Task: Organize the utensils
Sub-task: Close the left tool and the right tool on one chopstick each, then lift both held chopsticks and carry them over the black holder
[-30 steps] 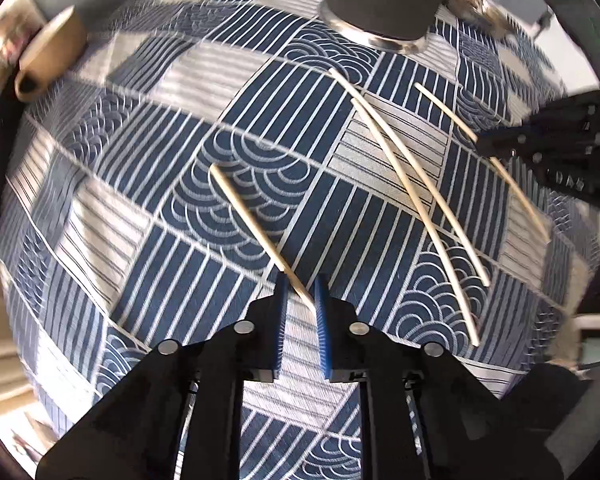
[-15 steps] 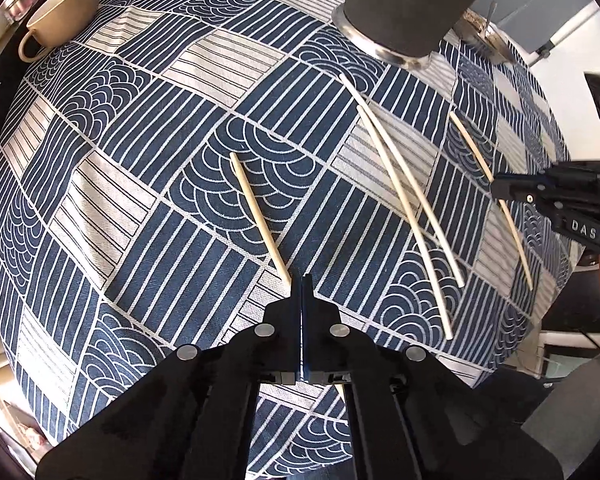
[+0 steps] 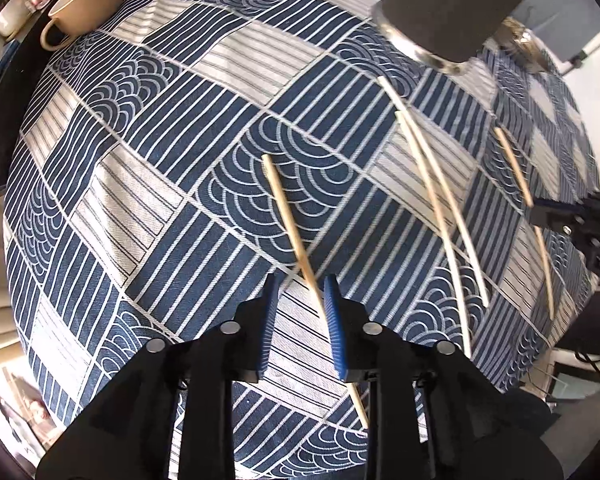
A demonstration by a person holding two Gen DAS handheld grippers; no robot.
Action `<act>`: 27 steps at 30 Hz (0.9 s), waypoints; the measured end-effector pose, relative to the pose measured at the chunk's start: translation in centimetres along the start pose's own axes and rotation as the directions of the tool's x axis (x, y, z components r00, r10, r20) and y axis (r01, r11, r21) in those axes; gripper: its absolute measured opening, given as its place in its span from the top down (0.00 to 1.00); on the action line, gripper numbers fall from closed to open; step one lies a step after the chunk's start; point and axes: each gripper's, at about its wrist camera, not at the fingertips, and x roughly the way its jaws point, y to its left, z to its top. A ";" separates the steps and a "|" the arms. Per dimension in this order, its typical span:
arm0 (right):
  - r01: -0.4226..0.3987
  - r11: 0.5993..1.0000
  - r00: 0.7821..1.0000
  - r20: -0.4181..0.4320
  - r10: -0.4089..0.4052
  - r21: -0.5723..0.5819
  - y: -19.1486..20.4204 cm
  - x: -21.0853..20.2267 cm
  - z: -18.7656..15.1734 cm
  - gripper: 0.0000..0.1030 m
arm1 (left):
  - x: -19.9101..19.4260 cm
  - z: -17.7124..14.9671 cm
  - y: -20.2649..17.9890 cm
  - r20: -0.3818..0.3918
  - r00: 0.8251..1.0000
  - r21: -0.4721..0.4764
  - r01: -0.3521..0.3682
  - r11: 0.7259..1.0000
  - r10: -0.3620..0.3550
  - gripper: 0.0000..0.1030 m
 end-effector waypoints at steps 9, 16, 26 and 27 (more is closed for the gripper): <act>-0.021 1.000 1.000 0.023 0.021 0.019 -1.1 -0.4 -0.6 0.96 | 1.6 1.6 -3.2 -0.049 0.996 -0.043 -0.083 0.996 0.081 0.84; -0.049 0.998 0.998 0.044 0.047 0.047 -1.9 -0.6 -1.2 0.96 | 1.7 0.7 -1.8 -0.097 0.995 -0.108 0.001 0.994 -0.012 0.95; -0.080 0.996 0.994 0.078 0.077 0.048 -2.4 -2.0 -1.0 0.96 | -2.7 1.3 -2.6 0.014 1.000 -0.043 0.019 0.999 -0.019 0.95; -0.084 0.995 0.993 0.087 0.080 0.048 -2.5 -2.4 -0.9 0.96 | -3.2 1.7 -2.9 0.025 0.999 -0.032 0.021 0.999 -0.020 0.95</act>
